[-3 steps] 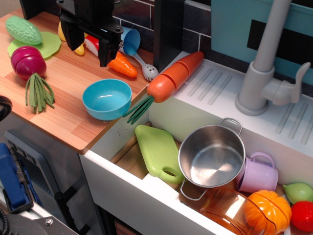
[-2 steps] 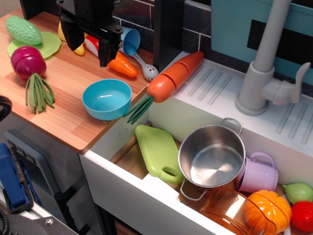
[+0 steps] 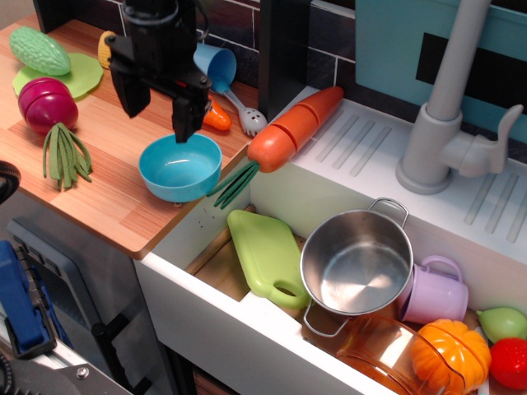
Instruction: Lift bowl
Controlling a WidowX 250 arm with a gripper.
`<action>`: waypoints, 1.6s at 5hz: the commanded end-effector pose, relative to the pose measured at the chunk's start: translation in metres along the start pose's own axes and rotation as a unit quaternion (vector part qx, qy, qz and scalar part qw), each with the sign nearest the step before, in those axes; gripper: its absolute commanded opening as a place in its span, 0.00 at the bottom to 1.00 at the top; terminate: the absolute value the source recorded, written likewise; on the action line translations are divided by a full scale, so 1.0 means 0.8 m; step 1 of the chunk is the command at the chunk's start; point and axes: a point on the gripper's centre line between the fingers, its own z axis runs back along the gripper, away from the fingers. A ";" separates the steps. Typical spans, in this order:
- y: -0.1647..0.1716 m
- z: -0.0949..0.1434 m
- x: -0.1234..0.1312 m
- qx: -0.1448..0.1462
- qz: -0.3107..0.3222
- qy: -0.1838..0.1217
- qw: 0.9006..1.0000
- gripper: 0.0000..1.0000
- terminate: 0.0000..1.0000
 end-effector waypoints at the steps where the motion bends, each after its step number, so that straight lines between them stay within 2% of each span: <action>1: 0.005 -0.009 0.000 -0.005 0.004 -0.021 1.000 1.00 0.00; 3: 0.011 -0.032 -0.006 -0.012 0.002 -0.026 1.000 1.00 0.00; 4: 0.010 -0.043 -0.009 -0.013 0.011 -0.027 0.999 0.00 0.00; 6: 0.007 -0.042 -0.010 -0.012 0.021 -0.024 0.999 0.00 0.00; 7: 0.006 -0.025 -0.009 -0.001 0.018 -0.022 1.000 0.00 0.00; 8: 0.013 0.006 -0.009 0.018 0.014 -0.017 1.000 0.00 0.00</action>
